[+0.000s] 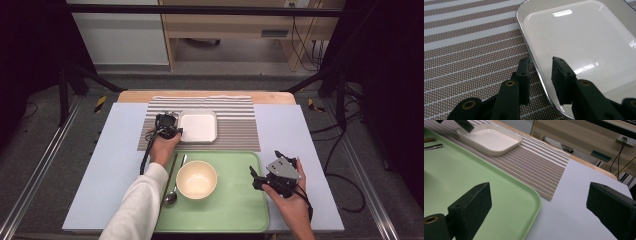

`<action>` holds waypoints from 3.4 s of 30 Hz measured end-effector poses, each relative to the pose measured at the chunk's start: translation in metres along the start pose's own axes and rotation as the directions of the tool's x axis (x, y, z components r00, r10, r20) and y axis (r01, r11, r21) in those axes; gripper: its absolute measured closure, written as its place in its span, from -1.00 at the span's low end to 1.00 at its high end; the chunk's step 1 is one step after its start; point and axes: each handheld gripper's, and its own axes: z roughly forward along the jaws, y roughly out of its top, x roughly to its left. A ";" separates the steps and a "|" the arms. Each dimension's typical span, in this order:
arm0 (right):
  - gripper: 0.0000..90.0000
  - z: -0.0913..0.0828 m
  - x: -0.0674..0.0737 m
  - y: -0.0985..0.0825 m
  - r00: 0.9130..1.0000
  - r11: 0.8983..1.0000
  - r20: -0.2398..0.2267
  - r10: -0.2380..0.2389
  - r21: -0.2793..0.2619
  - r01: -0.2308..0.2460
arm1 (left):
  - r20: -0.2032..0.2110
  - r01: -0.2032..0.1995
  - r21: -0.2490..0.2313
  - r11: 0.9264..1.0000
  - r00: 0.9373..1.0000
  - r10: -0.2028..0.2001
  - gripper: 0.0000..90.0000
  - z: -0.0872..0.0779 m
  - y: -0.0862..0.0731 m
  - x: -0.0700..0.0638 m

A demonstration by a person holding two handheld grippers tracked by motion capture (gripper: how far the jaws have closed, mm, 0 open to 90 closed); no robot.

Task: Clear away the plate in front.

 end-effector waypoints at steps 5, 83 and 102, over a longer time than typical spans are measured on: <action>-0.87 0.000 0.000 0.000 1.000 1.000 0.001 -0.003 0.002 0.003 | 0.019 0.018 0.001 1.000 1.000 -0.018 0.63 0.001 -0.003 0.001; -0.54 -0.012 -0.008 0.010 0.985 0.982 -0.001 0.174 -0.076 -0.174 | 0.189 0.113 -0.299 0.948 0.980 -0.057 0.98 -0.094 0.028 -0.038; -0.15 -0.015 0.003 0.042 0.966 0.960 -0.096 0.242 -0.124 -0.253 | 0.246 0.037 -0.329 0.944 0.968 0.047 0.98 -0.113 0.016 -0.077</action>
